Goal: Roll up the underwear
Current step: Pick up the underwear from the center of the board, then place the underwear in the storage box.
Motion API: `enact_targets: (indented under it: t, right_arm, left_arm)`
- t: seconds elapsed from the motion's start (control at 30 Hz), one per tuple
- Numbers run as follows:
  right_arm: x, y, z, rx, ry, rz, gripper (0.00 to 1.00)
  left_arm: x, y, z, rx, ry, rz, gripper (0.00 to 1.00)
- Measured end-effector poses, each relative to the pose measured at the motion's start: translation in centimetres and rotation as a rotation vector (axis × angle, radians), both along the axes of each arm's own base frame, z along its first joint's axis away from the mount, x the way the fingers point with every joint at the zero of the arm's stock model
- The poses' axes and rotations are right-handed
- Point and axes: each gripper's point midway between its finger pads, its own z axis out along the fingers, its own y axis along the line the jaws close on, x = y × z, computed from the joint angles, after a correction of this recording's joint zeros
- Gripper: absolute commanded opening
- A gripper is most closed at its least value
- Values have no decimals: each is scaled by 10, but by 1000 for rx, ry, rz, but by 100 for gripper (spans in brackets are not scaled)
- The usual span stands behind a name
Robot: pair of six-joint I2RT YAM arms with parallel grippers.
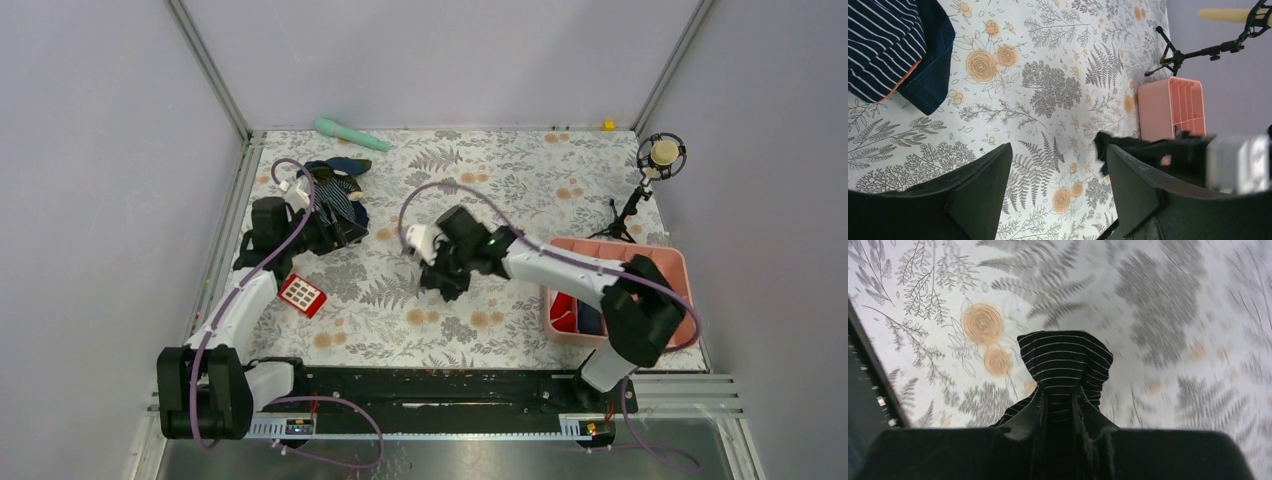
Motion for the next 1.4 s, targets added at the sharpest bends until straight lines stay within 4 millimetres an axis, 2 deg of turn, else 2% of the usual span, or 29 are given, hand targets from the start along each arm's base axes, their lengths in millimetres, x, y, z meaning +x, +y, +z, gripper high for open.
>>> enact_targets:
  t: [0.07,0.2,0.3,0.37,0.43,0.53,0.63,0.7,0.83,0.97,1.17,1.4]
  right_arm:
    - [10,-19,21,32,53,-123,0]
    - [15,-75,69,91,96,-371,0]
    - [18,-120,104,132,43,-584,0]
    - [18,-156,119,143,-10,-738,0]
    - [15,-190,123,133,-48,-868,0]
    - [10,-234,111,85,-48,-1036,0]
    - [9,-260,91,22,0,-1138,0]
    - [9,-266,78,-14,39,-1161,0]
    - [13,-269,69,-6,59,-1181,0]
    - [31,-269,65,51,59,-1226,0]
    - [59,-276,47,83,90,-1310,0]
    - [74,-283,24,63,134,-1352,0]
  left_arm:
    - [-3,0,5,-12,-8,-7,70]
    - [-11,-5,7,-50,8,-27,70]
    - [-15,-8,7,-75,26,-39,70]
    - [-16,-9,8,-86,31,-43,70]
    - [-16,-10,10,-97,31,-43,70]
    - [-15,-11,12,-110,30,-45,70]
    - [-16,-12,12,-118,39,-50,69]
    - [-19,-13,10,-121,59,-55,69]
    - [-28,-14,12,-106,98,-92,68]
    - [-33,-15,20,-81,103,-133,67]
    - [-46,-15,15,-75,157,-160,67]
    - [-46,-1,18,-75,148,-113,67]
